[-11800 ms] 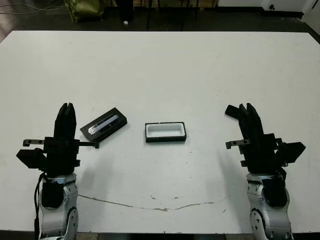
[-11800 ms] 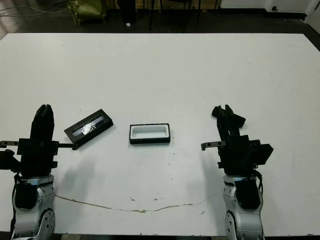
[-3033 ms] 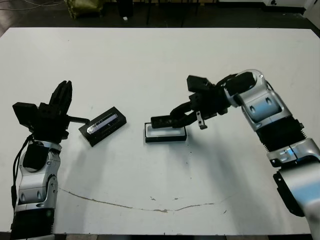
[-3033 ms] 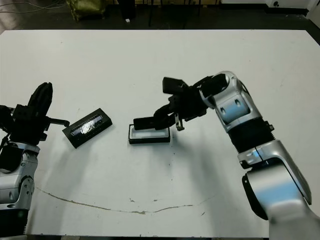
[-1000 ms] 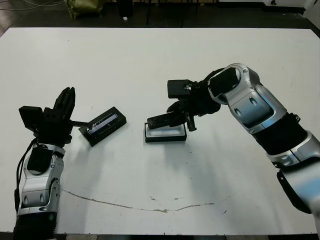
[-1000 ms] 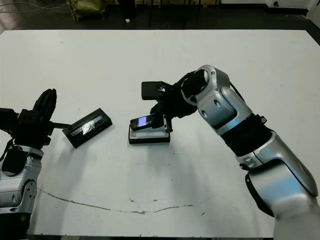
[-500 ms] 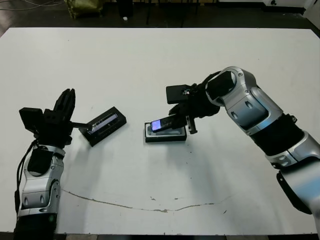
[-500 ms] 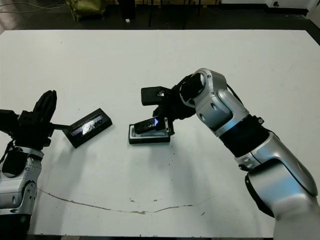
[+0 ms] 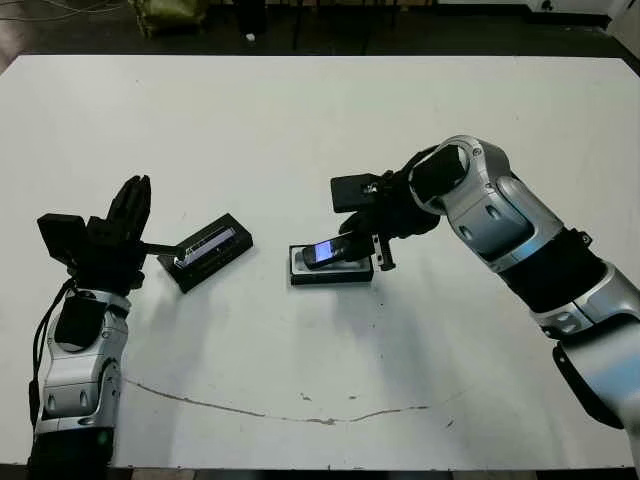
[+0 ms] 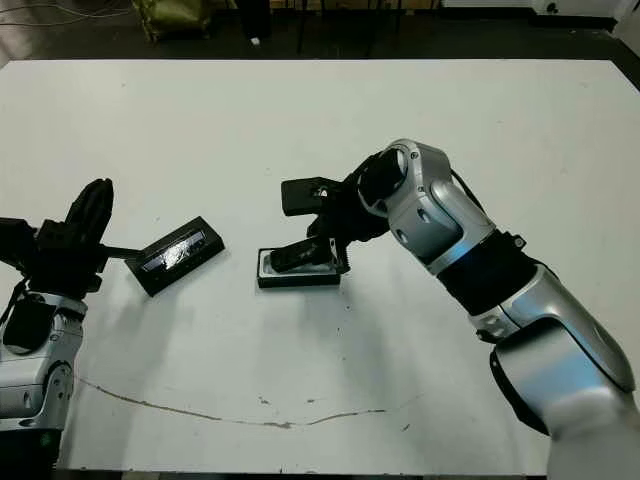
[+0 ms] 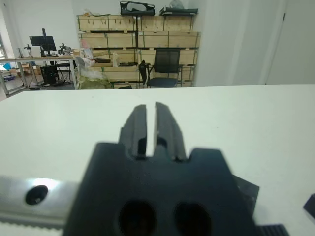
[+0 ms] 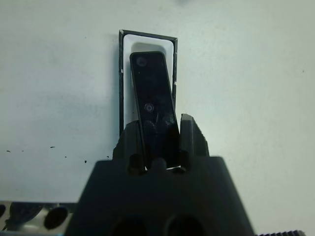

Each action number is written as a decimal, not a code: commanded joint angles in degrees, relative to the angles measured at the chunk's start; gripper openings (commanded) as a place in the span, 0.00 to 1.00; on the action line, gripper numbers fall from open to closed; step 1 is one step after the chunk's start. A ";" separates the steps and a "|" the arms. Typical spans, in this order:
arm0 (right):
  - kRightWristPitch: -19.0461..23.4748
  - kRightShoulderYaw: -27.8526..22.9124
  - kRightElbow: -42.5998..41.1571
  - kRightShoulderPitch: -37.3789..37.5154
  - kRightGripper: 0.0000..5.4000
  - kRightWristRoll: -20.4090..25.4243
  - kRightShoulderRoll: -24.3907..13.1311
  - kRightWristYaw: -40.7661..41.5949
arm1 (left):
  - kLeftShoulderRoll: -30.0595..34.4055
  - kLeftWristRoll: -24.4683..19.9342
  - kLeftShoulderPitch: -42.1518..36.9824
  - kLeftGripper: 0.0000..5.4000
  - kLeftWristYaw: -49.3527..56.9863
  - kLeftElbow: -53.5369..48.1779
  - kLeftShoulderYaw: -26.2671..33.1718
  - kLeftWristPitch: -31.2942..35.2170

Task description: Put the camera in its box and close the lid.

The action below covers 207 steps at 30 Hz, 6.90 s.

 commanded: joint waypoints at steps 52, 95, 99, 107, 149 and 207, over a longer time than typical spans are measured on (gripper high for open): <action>-4.12 2.89 2.12 1.82 0.05 -4.08 2.65 -1.57 | -0.41 -0.06 1.79 0.00 -0.18 0.91 -0.29 0.45; -12.09 -0.68 8.69 0.07 0.72 1.50 5.20 1.65 | -1.88 -0.22 2.36 0.00 -0.67 1.84 -0.44 -0.73; -13.17 -0.57 8.92 0.05 0.89 0.98 5.14 0.89 | -1.88 0.30 2.48 0.00 -0.81 2.22 -0.56 -1.77; -9.93 -3.29 7.11 0.07 0.87 1.59 4.41 -0.67 | -2.04 -0.06 2.47 0.00 -1.12 2.63 -0.57 -2.18; -28.07 -51.38 -26.00 58.63 0.00 33.70 15.33 -52.05 | 1.30 -1.21 5.05 0.00 -4.30 -5.10 -0.27 -1.78; -29.53 -44.60 -28.79 64.32 0.00 37.42 16.89 -57.72 | 21.72 -0.39 -3.33 1.00 -34.45 7.29 -6.26 13.66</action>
